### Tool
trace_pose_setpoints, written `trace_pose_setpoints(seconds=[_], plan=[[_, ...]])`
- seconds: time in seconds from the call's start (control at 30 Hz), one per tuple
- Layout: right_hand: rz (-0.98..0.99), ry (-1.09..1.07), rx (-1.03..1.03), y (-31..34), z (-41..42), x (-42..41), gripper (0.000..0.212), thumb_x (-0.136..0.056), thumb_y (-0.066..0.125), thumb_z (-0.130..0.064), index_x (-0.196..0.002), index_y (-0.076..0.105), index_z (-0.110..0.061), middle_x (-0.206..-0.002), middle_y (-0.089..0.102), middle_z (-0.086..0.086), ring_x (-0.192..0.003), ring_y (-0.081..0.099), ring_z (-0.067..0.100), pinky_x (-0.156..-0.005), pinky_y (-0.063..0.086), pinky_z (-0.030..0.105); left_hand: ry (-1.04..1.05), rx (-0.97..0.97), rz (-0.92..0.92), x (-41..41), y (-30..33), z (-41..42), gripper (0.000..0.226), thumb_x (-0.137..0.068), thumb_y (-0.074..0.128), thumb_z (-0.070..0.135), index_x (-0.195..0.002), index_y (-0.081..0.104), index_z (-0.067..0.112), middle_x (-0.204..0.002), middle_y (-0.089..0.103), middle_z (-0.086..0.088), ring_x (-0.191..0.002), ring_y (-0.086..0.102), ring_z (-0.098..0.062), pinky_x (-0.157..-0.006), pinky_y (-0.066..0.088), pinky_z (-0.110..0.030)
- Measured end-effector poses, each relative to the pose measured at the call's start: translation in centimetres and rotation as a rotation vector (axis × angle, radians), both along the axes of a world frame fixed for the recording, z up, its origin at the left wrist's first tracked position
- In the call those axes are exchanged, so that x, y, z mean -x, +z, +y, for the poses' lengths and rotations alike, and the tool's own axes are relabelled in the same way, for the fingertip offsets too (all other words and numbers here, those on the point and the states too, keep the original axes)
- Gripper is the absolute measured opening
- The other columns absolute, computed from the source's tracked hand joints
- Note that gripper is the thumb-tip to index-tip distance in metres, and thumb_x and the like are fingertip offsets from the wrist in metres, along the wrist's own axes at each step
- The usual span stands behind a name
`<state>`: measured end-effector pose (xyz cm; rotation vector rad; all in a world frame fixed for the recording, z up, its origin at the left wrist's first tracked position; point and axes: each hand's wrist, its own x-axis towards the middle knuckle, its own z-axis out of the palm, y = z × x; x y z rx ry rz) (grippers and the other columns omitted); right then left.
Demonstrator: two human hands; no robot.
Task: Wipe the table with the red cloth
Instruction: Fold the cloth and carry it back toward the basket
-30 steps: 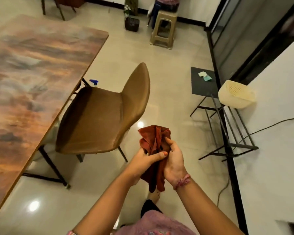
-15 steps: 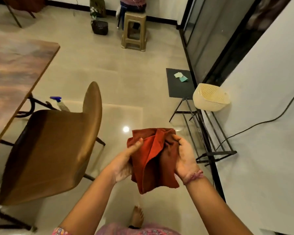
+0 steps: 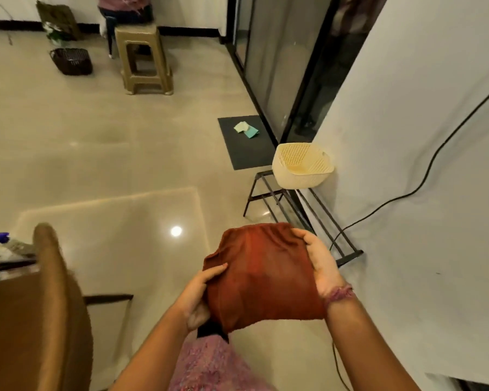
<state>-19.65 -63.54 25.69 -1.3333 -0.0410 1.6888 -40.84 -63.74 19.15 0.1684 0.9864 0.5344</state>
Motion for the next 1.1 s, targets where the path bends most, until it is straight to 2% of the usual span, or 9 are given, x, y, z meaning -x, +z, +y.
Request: trace_pose_setpoints(seconds=[0.23,0.3,0.37,0.53,0.67,0.77,0.9,1.0,1.1], plan=[[0.108,-0.087,0.005,-3.0,6.9,-4.7,0.039,-0.089,0.057,-0.041,-0.088,0.077,-0.008,-0.085,0.073,0.015,-0.080,0.072,0.029,-0.068,0.057,0.038,-0.194,0.033,-0.056,-2.6,0.3,13.1,0.041,-0.076,0.068,0.018,-0.113,0.063,0.000,-0.110,0.068,-0.022,-0.096,0.068,-0.034,-0.074,0.059,-0.041],[0.041,0.023,-0.010,-3.8,8.8,-5.8,0.032,-0.086,0.066,-0.031,-0.110,0.071,-0.010,-0.104,0.071,0.017,-0.097,0.069,0.031,-0.080,0.055,0.041,-0.251,0.013,-0.028,-3.1,0.5,16.6,0.039,-0.079,0.067,0.020,-0.113,0.062,0.001,-0.110,0.068,-0.020,-0.098,0.068,-0.033,-0.079,0.057,-0.040],[-0.047,0.115,-0.039,-4.9,10.8,-7.0,0.052,-0.081,0.071,-0.014,-0.131,0.057,-0.019,-0.125,0.063,0.016,-0.115,0.060,0.032,-0.091,0.051,0.043,-0.291,-0.005,0.011,-3.5,0.4,19.9,0.035,-0.085,0.063,0.021,-0.114,0.061,0.001,-0.109,0.069,-0.019,-0.097,0.068,-0.032,-0.084,0.054,-0.041],[-0.233,0.023,-0.112,-6.5,14.8,-9.1,0.071,-0.080,0.064,0.005,-0.134,0.047,-0.038,-0.121,0.066,0.010,-0.110,0.064,0.029,-0.077,0.057,0.034,-0.433,-0.132,0.091,-5.3,-0.3,26.1,0.030,-0.088,0.063,0.013,-0.117,0.056,0.014,-0.098,0.074,-0.008,-0.089,0.071,-0.026,-0.066,0.058,-0.037],[-0.406,0.034,-0.185,-7.0,18.3,-11.2,0.056,-0.092,0.051,0.007,-0.128,0.055,-0.035,-0.132,0.059,0.001,-0.118,0.059,0.018,-0.087,0.054,0.026,-0.530,-0.332,0.202,-8.9,-1.3,30.1,0.085,-0.087,0.064,0.003,-0.146,0.015,0.039,-0.125,0.054,0.002,-0.103,0.062,-0.023,-0.072,0.058,-0.037],[-0.619,0.121,-0.155,-7.9,21.3,-13.9,0.049,-0.095,0.047,0.005,-0.116,0.065,-0.035,-0.129,0.061,-0.008,-0.114,0.059,0.004,-0.086,0.049,0.014,-0.604,-0.440,0.208,-12.3,-2.5,32.8,0.105,-0.089,0.061,0.003,-0.138,-0.014,0.058,-0.131,0.046,-0.001,-0.107,0.060,-0.020,-0.074,0.058,-0.031],[-0.840,0.225,-0.038,-9.7,26.8,-19.6,0.041,-0.095,0.049,-0.001,-0.105,0.070,-0.035,-0.122,0.063,-0.005,-0.103,0.058,-0.002,-0.089,0.045,0.009,-0.843,-0.675,0.378,-18.7,-3.9,37.3,0.068,-0.094,0.053,0.008,-0.147,0.022,0.036,-0.148,0.031,0.004,-0.122,0.045,-0.011,-0.095,0.046,-0.022],[-0.966,0.409,0.039,-11.6,31.0,-24.4,0.034,-0.097,0.051,-0.011,-0.124,0.062,-0.027,-0.134,0.056,-0.001,-0.117,0.053,0.012,-0.099,0.039,0.020,-0.968,-0.742,0.517,-23.4,-5.1,41.1,0.067,-0.094,0.053,0.013,-0.151,0.018,0.021,-0.153,0.023,0.001,-0.130,0.036,-0.013,-0.103,0.036,-0.021],[-0.981,0.764,0.065,-12.9,35.5,-28.9,0.058,-0.093,0.054,-0.013,-0.147,0.034,-0.025,-0.151,0.032,0.001,-0.132,0.038,0.018,-0.107,0.032,0.024,-1.069,-0.742,0.584,-27.8,-5.9,45.0,0.083,-0.091,0.060,0.020,-0.152,0.004,0.021,-0.152,0.021,-0.002,-0.133,0.035,-0.021,-0.103,0.042,-0.032]])
